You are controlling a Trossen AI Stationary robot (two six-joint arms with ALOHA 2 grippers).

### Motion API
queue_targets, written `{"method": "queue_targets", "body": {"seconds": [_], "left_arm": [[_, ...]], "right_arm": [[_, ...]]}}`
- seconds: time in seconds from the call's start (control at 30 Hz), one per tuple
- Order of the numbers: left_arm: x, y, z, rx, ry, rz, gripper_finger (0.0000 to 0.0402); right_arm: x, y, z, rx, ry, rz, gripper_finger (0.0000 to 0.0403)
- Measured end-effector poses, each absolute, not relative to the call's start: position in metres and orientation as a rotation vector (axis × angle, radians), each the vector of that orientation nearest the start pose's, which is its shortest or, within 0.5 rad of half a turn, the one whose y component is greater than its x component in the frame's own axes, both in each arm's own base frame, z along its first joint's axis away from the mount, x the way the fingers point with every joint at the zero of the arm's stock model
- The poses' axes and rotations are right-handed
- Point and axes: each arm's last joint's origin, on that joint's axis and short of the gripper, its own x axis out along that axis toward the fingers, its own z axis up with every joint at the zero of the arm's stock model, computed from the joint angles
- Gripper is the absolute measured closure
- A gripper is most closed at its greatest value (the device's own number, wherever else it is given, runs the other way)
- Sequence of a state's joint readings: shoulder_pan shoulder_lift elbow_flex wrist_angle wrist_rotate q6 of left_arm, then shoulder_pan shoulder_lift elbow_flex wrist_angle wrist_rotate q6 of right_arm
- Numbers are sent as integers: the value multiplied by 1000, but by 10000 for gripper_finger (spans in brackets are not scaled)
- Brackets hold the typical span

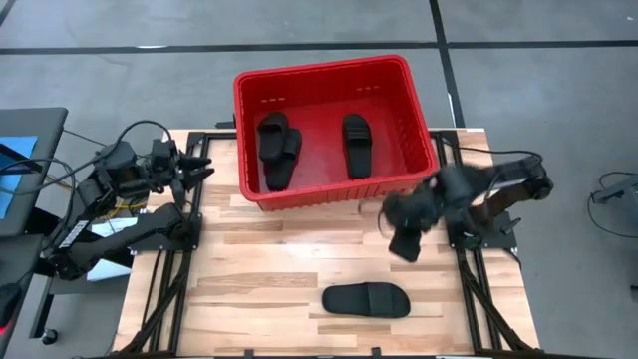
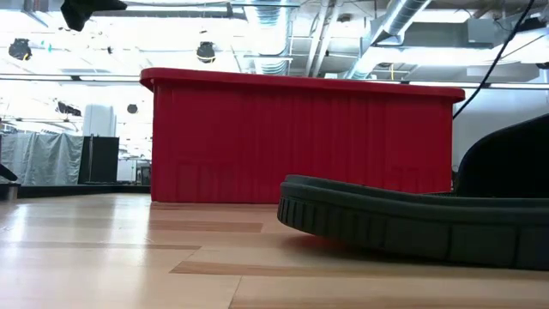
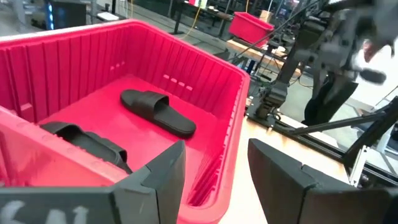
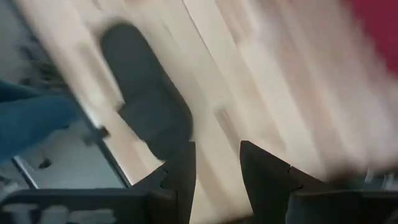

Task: Pick and place slides into bin
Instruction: Put the black slide into the red bin

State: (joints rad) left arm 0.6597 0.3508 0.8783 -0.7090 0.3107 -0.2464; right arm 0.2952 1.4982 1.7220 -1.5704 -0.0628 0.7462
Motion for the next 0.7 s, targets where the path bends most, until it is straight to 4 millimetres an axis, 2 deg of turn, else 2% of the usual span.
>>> {"method": "queue_targets", "body": {"seconds": [0.13, 0.3, 0.43, 0.6, 0.7], "left_arm": [[43, 22, 350, -339, 135, 368, 237], [43, 22, 350, -332, 137, 368, 237], [43, 22, 350, -326, 138, 368, 237], [43, 22, 350, -326, 138, 368, 237], [43, 22, 350, -326, 138, 368, 237]], "right_arm": [[227, 100, 348, 534, 1508, -386, 287], [215, 131, 318, 630, 1557, -482, 287], [211, 155, 301, 733, 1506, -512, 287], [211, 175, 273, 869, 1394, -593, 287], [214, 185, 257, 897, 1393, -632, 287]]}}
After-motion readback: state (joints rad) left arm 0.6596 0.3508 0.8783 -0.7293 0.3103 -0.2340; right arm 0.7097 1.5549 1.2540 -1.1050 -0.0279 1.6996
